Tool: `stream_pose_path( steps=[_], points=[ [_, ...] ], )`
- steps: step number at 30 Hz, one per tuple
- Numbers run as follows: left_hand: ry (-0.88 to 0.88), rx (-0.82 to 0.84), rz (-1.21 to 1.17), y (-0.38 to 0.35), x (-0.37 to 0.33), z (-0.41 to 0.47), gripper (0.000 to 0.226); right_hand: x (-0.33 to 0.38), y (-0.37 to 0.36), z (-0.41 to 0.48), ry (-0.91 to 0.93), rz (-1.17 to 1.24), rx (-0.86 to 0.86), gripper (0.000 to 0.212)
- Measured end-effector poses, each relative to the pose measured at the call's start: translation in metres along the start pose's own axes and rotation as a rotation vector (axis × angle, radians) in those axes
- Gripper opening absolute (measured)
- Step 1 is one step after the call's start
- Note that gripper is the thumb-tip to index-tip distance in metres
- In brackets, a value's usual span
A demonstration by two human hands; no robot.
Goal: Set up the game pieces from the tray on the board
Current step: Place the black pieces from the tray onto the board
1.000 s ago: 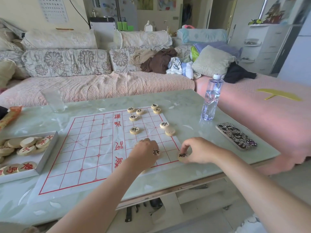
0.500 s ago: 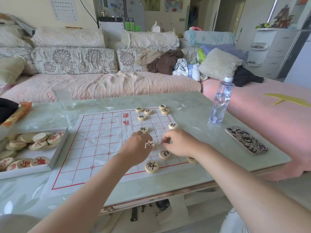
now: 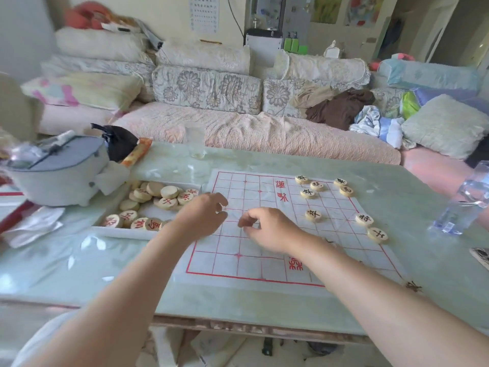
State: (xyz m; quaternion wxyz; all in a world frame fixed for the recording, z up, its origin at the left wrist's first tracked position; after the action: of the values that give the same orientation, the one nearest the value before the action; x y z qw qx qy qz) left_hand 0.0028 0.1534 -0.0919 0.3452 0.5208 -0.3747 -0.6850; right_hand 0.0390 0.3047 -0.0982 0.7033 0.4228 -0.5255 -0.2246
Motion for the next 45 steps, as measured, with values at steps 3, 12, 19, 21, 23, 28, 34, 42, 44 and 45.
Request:
stream_pose_path(
  steps=[3, 12, 19, 21, 23, 28, 34, 42, 44, 45],
  points=[
    [0.047, -0.048, 0.041, 0.025, 0.039, 0.002, 0.025, 0.028, -0.026, 0.03, 0.028, 0.005, 0.012, 0.017],
    [0.188, -0.182, 0.116, 0.084, 0.154, -0.008, 0.029, 0.092, -0.066, 0.122, 0.131, -0.197, -0.005, 0.031],
    [0.24, -0.146, 0.089, 0.074, 0.178, -0.011, 0.036, 0.105, -0.101, 0.183, 0.129, -0.333, 0.088, 0.048],
    [0.21, -0.136, 0.061, 0.072, 0.175, -0.009, 0.039, 0.104, -0.109, 0.193, 0.133, -0.385, 0.112, 0.047],
    [0.199, -0.153, 0.031, 0.075, 0.176, -0.006, 0.039, 0.104, -0.112, 0.198, 0.139, -0.405, 0.098, 0.045],
    [0.184, -0.172, -0.037, 0.082, 0.174, -0.001, 0.042, 0.107, -0.108, 0.202, 0.195, -0.453, 0.07, 0.037],
    [0.167, -0.154, -0.095, 0.079, 0.164, 0.0, 0.045, 0.097, -0.101, 0.202, 0.129, -0.319, 0.087, 0.035],
    [0.189, -0.114, -0.225, 0.072, 0.154, -0.001, 0.05, 0.099, -0.11, 0.194, 0.008, 0.243, 0.182, 0.036],
    [0.199, -0.152, -0.213, 0.076, 0.154, -0.001, 0.043, 0.102, -0.112, 0.192, -0.002, 0.313, 0.198, 0.038],
    [0.204, -0.164, -0.208, 0.078, 0.154, -0.001, 0.042, 0.104, -0.112, 0.191, -0.003, 0.325, 0.201, 0.037]
  ],
)
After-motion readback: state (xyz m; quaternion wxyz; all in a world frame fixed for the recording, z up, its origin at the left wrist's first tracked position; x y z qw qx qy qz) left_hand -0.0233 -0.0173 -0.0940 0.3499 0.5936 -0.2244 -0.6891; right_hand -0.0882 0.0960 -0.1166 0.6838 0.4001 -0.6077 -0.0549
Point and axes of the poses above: each hand's wrist, its own z-axis towards the middle knuckle, its own y-axis out of the back of the hand, x = y × z, the point moved 8 cm from there along z, towards the middle knuckle, and after that the axes turned 2 degrees about y, right-handed, at the moved point
